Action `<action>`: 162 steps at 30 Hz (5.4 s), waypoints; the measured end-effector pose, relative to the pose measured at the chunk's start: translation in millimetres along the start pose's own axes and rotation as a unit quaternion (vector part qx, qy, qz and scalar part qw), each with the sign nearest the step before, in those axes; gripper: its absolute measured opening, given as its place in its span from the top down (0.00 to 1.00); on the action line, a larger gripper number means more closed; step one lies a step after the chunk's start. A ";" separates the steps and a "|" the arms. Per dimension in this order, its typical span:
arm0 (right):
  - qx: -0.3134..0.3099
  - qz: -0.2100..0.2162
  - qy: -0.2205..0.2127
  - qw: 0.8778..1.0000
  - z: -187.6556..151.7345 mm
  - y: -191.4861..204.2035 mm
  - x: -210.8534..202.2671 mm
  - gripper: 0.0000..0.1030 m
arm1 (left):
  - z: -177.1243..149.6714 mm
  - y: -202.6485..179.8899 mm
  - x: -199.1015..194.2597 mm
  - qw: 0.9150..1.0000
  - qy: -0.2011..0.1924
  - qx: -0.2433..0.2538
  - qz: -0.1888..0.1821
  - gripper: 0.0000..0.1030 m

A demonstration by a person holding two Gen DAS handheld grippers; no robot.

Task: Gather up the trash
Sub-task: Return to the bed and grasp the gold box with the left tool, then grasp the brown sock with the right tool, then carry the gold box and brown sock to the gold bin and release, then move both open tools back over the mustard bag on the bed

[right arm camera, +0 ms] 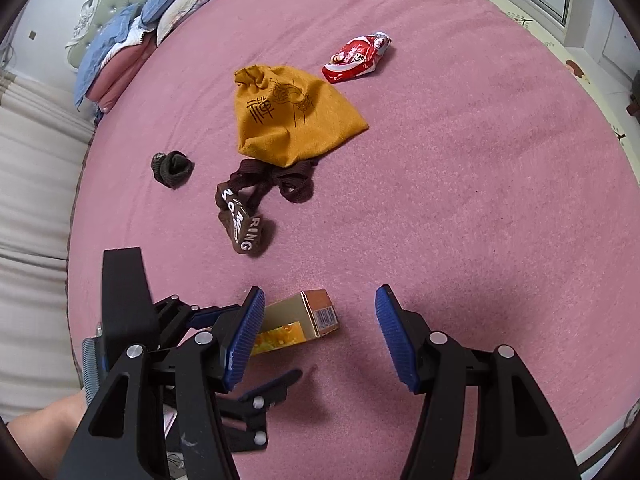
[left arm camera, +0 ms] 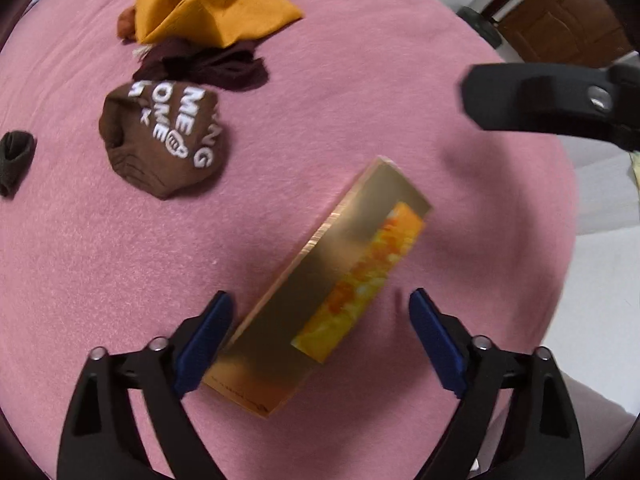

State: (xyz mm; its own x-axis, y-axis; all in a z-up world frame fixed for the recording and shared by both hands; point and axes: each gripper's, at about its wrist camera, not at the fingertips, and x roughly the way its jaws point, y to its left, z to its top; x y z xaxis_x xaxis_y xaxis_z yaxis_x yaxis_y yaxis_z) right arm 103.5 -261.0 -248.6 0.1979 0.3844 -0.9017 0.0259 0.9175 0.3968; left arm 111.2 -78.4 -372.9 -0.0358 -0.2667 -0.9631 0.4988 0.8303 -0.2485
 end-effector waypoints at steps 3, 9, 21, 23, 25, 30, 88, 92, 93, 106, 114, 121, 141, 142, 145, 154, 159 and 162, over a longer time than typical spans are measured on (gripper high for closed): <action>-0.001 0.000 0.003 1.000 1.2 0.8 1.9 0.44 | 2.9 8.3 2.7 0.999 -0.010 -0.029 0.011 0.40; -0.015 0.011 0.013 1.000 8.7 9.4 5.1 0.44 | -4.7 35.2 -6.4 0.994 -0.040 -0.104 -0.006 0.57; -0.059 0.034 0.048 0.997 41.3 51.8 42.3 0.46 | -46.5 116.3 -45.6 0.937 -0.109 -0.319 -0.093 0.58; -0.067 0.037 0.055 0.996 48.5 60.5 52.9 0.46 | -53.7 124.2 -44.0 0.927 -0.116 -0.342 -0.099 0.58; -0.073 0.041 0.060 0.995 53.5 67.6 62.2 0.48 | -56.0 126.1 -44.9 0.924 -0.119 -0.351 -0.097 0.58; -0.083 0.034 0.076 0.993 62.2 79.9 88.2 0.51 | -48.0 152.1 -43.9 0.907 -0.129 -0.386 -0.108 0.58; 0.140 -0.028 -0.070 0.987 111.5 -335.3 -200.3 0.93 | 278.9 -274.9 -9.6 0.974 -0.058 -0.159 -0.149 0.59; 0.161 -0.037 -0.079 0.983 114.4 -367.9 -209.5 0.93 | 304.4 -304.0 10.3 0.975 -0.039 -0.143 -0.162 0.59; 0.168 -0.039 -0.083 0.981 115.9 -377.8 -212.9 0.93 | 309.2 -309.8 13.7 0.975 -0.038 -0.139 -0.166 0.59; 0.226 -0.057 -0.119 0.965 125.5 -430.3 -236.8 0.51 | 345.6 -339.3 3.5 0.990 -0.049 -0.080 -0.106 0.08; 0.186 -0.031 -0.106 0.976 137.2 -383.5 -219.0 0.52 | 314.5 -295.8 -17.1 0.988 -0.062 -0.105 -0.095 0.08; 0.120 -0.006 -0.079 0.990 149.7 -307.1 -189.2 0.55 | 267.1 -228.1 -41.6 0.980 -0.086 -0.168 -0.069 0.08; -0.054 0.037 0.020 0.998 140.0 -80.7 -71.2 0.56 | 108.8 -26.4 -97.2 0.928 -0.138 -0.345 -0.003 0.09; -0.059 0.039 0.023 0.997 139.9 -71.4 -65.4 0.56 | 102.7 -20.8 -97.4 0.926 -0.138 -0.351 -0.001 0.09; -0.074 0.043 0.034 0.996 139.7 -45.2 -47.9 0.56 | 83.1 3.5 -98.2 0.918 -0.136 -0.373 0.003 0.08; -0.107 0.050 0.061 0.991 156.2 18.8 8.3 0.56 | 55.1 58.2 -84.6 0.911 -0.114 -0.395 0.019 0.08; -0.114 0.036 0.072 0.990 170.5 39.1 43.5 0.53 | 54.8 78.2 -69.2 0.914 -0.106 -0.392 0.013 0.08; -0.112 0.016 0.076 0.991 179.9 44.4 64.5 0.53 | 60.5 85.8 -59.2 0.918 -0.099 -0.384 0.011 0.08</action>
State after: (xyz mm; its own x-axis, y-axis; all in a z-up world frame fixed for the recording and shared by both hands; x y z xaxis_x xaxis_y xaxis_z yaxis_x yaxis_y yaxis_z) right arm 293.6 -213.8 -258.3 0.0456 0.4090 -0.9114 -0.2000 0.8976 0.3928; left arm 208.5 -21.0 -331.0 0.1639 -0.2658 -0.9500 -0.2638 0.9161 -0.3018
